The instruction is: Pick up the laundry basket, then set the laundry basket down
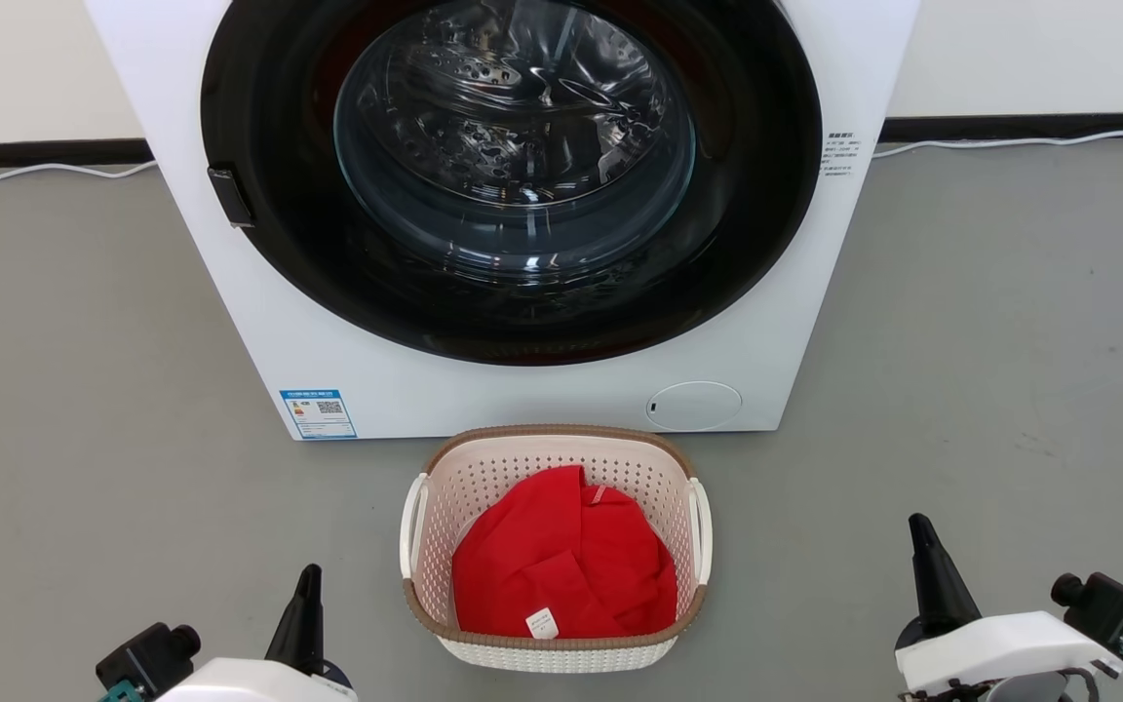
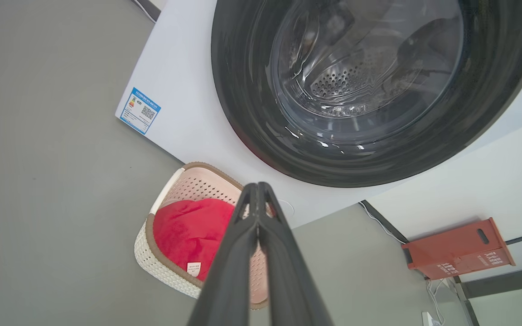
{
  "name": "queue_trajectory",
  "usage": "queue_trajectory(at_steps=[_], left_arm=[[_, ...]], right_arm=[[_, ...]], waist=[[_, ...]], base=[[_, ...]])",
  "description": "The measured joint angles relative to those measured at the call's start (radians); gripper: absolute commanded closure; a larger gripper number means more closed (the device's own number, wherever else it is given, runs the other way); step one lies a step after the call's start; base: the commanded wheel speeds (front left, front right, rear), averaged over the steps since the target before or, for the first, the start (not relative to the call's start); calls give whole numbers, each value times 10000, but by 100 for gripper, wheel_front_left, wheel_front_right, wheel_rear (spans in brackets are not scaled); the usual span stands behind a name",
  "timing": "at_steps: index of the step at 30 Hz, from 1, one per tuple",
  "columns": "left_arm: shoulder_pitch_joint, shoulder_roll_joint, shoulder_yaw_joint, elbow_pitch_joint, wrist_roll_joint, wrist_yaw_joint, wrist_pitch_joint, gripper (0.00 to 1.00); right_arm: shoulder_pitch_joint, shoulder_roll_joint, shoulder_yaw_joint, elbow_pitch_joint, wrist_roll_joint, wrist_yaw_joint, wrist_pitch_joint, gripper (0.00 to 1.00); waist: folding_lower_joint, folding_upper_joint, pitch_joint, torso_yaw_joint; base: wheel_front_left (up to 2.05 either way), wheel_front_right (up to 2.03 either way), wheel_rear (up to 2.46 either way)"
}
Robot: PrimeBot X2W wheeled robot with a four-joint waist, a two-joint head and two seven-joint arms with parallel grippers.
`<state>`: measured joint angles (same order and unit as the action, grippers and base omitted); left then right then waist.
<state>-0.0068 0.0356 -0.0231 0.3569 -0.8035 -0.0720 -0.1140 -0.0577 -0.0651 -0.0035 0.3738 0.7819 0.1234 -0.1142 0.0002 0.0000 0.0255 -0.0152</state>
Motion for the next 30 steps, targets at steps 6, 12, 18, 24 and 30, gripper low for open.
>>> queue_trajectory(at_steps=[6,12,18,24,30], left_arm=[[-11,2,73,-65,-617,-71,176,100],[-50,2,167,-132,-1225,-77,347,100],[-79,4,236,-182,-1839,-88,499,100],[-105,6,320,-253,-2447,-167,679,100],[-212,8,395,-313,-3051,-174,871,100]], right_arm=[[-1,33,-109,-58,616,0,151,100],[-4,40,-222,-125,1250,0,322,100],[-5,50,-309,-192,1864,0,514,100],[-8,71,-403,-282,2504,0,629,100],[-11,86,-522,-359,3118,0,832,100]], waist=[[0,0,-17,12],[0,0,-34,23],[-1,0,-52,35],[-1,0,-69,47],[-1,0,-87,58]], base=[[0,0,0],[0,0,0],[0,0,0],[0,0,0],[0,0,0]])
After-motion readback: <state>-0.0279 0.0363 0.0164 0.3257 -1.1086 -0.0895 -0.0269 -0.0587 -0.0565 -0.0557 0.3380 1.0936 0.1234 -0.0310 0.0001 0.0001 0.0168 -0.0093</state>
